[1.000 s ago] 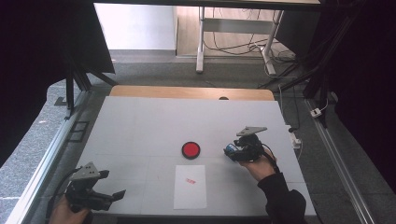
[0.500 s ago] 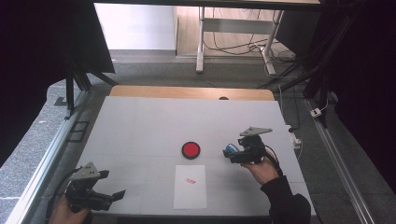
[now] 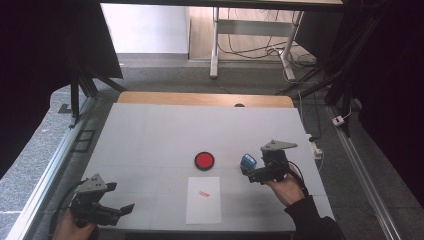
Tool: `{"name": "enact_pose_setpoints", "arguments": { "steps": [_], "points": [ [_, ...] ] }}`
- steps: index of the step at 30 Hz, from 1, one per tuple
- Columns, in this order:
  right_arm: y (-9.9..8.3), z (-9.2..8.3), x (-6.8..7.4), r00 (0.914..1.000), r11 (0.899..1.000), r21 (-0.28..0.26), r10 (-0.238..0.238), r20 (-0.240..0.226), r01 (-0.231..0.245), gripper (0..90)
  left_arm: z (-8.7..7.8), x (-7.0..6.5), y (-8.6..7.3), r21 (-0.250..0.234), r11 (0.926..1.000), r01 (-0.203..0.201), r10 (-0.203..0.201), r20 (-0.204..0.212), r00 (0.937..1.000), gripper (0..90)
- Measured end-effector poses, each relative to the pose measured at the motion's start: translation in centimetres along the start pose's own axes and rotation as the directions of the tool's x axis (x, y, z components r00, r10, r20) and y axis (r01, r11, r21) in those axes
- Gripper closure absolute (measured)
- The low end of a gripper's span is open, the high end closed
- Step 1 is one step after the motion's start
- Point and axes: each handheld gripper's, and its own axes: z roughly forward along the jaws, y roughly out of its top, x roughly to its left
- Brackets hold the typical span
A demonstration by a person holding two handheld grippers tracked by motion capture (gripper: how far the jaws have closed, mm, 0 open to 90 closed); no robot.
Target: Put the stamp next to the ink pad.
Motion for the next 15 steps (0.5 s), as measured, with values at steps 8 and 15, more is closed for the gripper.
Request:
{"name": "enact_pose_setpoints", "arguments": {
  "steps": [8,15],
  "points": [
    [-0.9,-1.6,0.6,0.9998,1.0,-0.008,-0.017,0.006,0.017,0.0,0.0,0.0,0.0,0.0,1.0,0.002,-0.002,0.001,1.0,3.1],
    [-1.9,-3.0,0.8,0.9999,0.999,-0.033,0.004,0.01,-0.004,0.0,0.0,0.0,0.0,0.0,1.0,0.005,-0.005,0.001,1.0,3.1]
  ]
}}
